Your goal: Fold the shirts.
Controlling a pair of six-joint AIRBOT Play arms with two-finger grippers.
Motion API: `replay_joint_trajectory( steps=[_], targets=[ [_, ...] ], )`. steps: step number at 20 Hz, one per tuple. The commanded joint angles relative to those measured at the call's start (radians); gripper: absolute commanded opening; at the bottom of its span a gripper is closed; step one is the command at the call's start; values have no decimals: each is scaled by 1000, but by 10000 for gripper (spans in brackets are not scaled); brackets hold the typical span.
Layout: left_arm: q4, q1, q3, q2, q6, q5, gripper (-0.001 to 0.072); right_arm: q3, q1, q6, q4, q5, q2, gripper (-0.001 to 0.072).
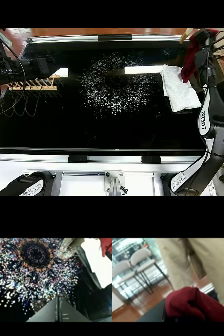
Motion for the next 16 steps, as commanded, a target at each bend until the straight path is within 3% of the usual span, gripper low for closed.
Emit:
replay_joint_trajectory(
  steps=[1,4,7,10,13,16],
  targets=[
    [-1,-1,-7,0,-3,17,31,1,35,161,-6,-189,20,96],
    [-1,-1,-6,3,-3,16,31,1,36,122,-137,-568,114,95],
    [-1,-1,-6,5,-3,16,31,1,8,115,-402,-1054,223,95],
    [-1,-1,-6,4,-3,16,31,1,-16,-25,-623,-1494,296,96],
    [-1,-1,-6,7,-2,16,31,1,-50,-67,-658,-1667,332,96],
    [-1,-1,-6,14,-2,15,31,1,-51,-66,-594,-1582,380,96]
  ],
)
